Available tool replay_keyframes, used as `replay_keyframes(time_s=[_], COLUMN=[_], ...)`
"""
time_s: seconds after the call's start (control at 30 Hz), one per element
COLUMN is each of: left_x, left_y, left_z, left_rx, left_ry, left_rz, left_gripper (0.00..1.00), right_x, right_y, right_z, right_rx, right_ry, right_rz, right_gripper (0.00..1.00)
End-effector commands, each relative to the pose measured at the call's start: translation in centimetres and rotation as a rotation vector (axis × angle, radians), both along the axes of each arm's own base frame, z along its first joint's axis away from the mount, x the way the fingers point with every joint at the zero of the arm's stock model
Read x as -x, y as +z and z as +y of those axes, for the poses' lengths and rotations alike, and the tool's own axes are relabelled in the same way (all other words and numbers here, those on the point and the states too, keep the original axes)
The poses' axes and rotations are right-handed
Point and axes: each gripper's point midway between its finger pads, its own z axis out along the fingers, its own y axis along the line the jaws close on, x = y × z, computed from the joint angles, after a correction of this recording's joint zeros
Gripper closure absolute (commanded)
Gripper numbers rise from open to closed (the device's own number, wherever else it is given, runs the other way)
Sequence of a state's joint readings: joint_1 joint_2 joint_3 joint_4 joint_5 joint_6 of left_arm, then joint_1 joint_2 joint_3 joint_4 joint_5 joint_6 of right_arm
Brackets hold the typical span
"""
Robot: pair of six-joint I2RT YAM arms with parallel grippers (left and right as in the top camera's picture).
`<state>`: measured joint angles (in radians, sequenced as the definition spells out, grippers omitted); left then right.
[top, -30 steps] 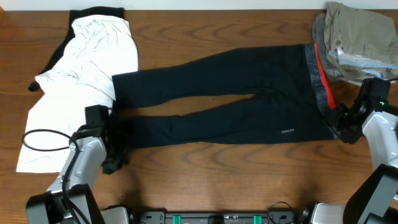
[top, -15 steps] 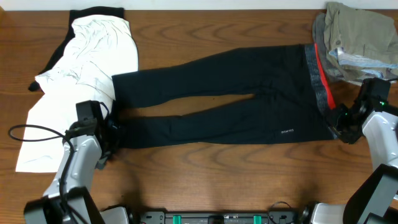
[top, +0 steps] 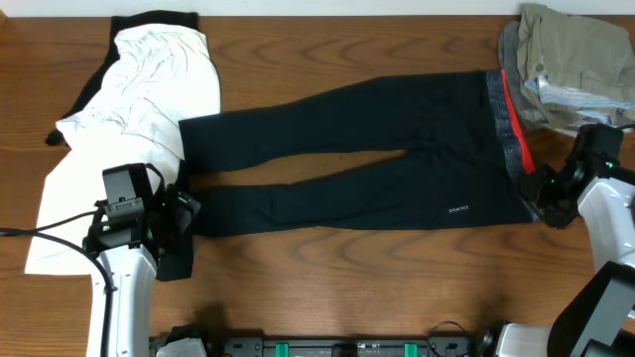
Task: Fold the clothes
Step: 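Hold the hems with the left gripper and waistband with the right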
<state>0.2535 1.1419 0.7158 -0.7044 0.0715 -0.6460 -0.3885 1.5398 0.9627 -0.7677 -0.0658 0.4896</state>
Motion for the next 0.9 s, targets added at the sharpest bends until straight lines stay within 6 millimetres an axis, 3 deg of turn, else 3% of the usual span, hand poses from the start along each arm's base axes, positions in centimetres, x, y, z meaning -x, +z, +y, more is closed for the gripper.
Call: replay_keyframes(time_s=[0.0,0.2,0.37,0.57,0.87], left_x=[-0.3,0.1,-0.8,-1.3,-1.2], left_y=[-0.3,-2.8,-4.7,-6.8,-8.6], left_z=[-0.9,-1.0,-1.7,-2.3,-2.7], left_rx=[0.051,0.103,0.162,0.22,0.256], left_ry=[-0.036,0.031,0.018,0.036,0.063], left_rz=[0.012,0.111,0.14,0.181,0.23], left_gripper=[0.02,0.01,0.04,0.18,0.29], right_x=[0.1,0.2,0.1,0.3,0.3], right_y=[-0.2,-0.2,-0.2,-0.2,-0.2], right_z=[0.1,0.1,0.1,0.1,0.2], right_rx=[0.011,0.013,0.013,0.011,0.011], right_ry=[0.003,0.013,0.014,0.014,0.014], right_rz=[0.007,0.007,0.007,0.012,0.013], right_gripper=[0.53,0.53,0.54,0.54,0.54])
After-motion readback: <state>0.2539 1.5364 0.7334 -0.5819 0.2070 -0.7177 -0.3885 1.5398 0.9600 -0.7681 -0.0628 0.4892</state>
